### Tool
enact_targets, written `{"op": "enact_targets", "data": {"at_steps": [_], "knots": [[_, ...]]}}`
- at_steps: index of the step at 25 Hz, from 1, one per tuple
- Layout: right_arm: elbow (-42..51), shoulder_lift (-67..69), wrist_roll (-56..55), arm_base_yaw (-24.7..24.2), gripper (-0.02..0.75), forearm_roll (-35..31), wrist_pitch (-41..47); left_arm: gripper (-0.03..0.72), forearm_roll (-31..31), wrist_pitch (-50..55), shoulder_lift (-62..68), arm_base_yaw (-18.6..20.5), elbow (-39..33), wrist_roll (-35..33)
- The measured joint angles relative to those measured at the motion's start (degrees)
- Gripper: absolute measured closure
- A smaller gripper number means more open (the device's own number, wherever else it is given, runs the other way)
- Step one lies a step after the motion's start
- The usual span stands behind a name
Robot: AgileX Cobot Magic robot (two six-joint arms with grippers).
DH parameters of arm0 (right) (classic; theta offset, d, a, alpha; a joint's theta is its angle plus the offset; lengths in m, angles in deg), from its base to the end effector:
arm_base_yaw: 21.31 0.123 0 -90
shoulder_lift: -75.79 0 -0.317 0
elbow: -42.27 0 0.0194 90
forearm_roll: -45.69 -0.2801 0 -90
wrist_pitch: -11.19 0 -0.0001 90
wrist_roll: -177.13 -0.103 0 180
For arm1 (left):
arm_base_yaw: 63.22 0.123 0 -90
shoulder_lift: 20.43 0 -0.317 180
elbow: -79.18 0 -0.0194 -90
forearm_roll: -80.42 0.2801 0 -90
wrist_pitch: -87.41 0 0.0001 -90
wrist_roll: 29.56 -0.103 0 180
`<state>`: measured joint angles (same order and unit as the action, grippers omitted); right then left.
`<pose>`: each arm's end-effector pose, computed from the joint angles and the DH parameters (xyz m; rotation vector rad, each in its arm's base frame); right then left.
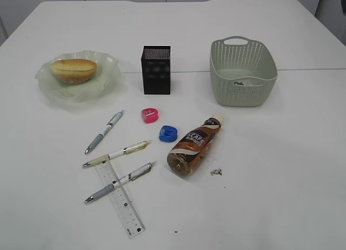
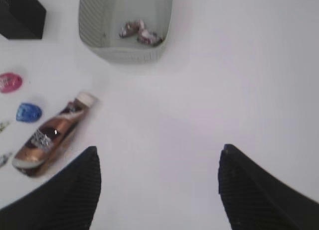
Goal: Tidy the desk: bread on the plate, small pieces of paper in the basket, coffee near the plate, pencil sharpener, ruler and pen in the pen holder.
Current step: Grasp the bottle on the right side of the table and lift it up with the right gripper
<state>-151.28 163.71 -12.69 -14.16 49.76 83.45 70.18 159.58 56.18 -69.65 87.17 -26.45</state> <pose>0.3080 0.0316 0.4481 0.0578 2.5544 0.0193 0.2413 -0.0447 0.4731 0.0785 2.4581 -0.3058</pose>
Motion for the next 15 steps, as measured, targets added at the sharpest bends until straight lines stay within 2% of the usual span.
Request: {"op": "enact_targets", "data": {"at_steps": [5, 8, 15], "knots": [[18.47, -10.16, -3.67, 0.00, 0.204, -0.62, -1.46, 0.230, 0.00, 0.00, 0.00, 0.00, 0.00, 0.00], [25.47, -13.66, -4.50, 0.00, 0.205, -4.45, -1.92, 0.230, 0.00, 0.00, 0.00, 0.00, 0.00, 0.00], [28.95, -14.24, -3.49, 0.00, 0.205, -21.22, -5.80, 0.231, 0.00, 0.00, 0.00, 0.00, 0.00, 0.00]]}}
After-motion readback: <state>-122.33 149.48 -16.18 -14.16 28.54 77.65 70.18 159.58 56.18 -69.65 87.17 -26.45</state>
